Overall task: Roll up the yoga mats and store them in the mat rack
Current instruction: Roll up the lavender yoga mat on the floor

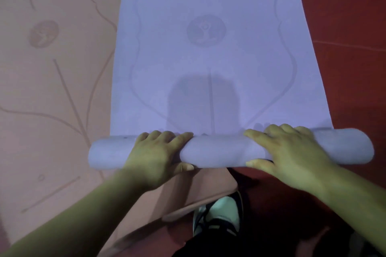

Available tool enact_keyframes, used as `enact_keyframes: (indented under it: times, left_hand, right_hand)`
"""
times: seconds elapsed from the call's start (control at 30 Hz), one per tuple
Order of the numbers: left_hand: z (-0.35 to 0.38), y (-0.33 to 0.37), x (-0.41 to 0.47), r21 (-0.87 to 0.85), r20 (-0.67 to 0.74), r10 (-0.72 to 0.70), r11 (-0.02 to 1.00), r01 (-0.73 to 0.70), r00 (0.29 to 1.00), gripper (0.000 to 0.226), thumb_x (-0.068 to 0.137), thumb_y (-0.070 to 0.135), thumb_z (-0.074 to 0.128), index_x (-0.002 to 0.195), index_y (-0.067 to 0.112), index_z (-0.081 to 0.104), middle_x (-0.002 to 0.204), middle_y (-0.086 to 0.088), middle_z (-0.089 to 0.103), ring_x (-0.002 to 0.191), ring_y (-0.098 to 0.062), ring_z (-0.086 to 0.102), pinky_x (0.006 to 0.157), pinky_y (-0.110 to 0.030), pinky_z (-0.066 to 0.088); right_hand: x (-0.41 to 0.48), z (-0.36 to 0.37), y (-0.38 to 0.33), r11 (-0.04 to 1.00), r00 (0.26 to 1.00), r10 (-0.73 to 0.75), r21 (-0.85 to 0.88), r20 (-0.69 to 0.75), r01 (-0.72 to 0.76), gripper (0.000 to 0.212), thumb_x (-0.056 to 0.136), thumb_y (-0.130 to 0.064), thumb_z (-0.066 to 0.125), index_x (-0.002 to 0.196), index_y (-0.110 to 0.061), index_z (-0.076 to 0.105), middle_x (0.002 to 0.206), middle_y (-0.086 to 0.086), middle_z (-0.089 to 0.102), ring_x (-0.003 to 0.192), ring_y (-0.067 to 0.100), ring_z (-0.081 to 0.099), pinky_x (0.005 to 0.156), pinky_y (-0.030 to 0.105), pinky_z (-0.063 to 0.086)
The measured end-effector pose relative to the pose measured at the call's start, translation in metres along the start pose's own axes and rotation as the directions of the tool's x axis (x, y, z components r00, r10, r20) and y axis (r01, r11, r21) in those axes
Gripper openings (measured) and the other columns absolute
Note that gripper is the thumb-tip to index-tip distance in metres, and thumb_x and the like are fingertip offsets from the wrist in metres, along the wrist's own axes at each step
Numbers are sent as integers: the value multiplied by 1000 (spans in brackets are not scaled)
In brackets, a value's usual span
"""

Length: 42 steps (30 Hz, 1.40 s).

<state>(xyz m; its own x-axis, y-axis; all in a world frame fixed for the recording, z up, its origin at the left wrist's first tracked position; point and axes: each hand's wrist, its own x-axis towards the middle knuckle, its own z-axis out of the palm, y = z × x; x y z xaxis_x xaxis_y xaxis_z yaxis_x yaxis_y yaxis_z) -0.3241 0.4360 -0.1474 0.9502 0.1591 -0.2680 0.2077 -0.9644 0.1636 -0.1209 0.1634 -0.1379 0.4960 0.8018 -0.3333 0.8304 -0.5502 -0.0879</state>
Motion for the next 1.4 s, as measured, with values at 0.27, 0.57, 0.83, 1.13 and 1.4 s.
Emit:
enact_keyframes:
  times: [0.27, 0.57, 0.83, 1.13, 1.4]
  left_hand:
    - [12, 25, -28, -10, 115, -3, 1000, 4, 993, 83, 83, 93, 31, 145, 40, 44, 125, 4, 66, 97, -31, 64, 83, -45, 51]
    - [11, 21, -20, -58, 109, 11, 998, -5, 994, 82, 83, 92, 31, 145, 39, 44, 121, 7, 64, 101, -27, 64, 84, -44, 51]
    - [20, 31, -32, 57, -79, 89, 995, -84, 993, 79, 91, 80, 37, 154, 32, 41, 124, -10, 57, 104, -36, 56, 87, -50, 46]
    - [18, 20, -16, 30, -19, 69, 997, -69, 997, 77, 88, 85, 37, 151, 40, 41, 121, 0, 60, 95, -32, 58, 83, -46, 47]
    - [12, 20, -11, 22, -28, 60, 998, -59, 998, 77, 90, 84, 34, 151, 38, 42, 116, 2, 58, 93, -29, 58, 81, -43, 46]
  right_hand:
    - [-42, 23, -8, 998, 1000, 27, 48, 9, -28, 74, 76, -79, 43, 139, -40, 55, 111, 5, 66, 97, 34, 62, 83, 52, 49]
    - [-41, 35, -23, 992, 993, 99, 91, -60, -93, 69, 83, -76, 37, 136, -38, 60, 123, 8, 60, 109, 37, 56, 97, 59, 39]
    - [-29, 41, -19, 993, 994, 94, 82, -46, -90, 68, 83, -78, 36, 133, -39, 60, 115, 4, 64, 104, 33, 60, 94, 57, 42]
    - [-42, 39, -33, 984, 977, 143, 130, -160, -123, 72, 83, -72, 42, 144, -35, 52, 134, 12, 56, 123, 39, 53, 107, 66, 25]
    - [-29, 41, -29, 985, 986, 151, 98, -72, -144, 70, 83, -75, 39, 140, -37, 54, 133, 9, 58, 122, 35, 51, 105, 62, 30]
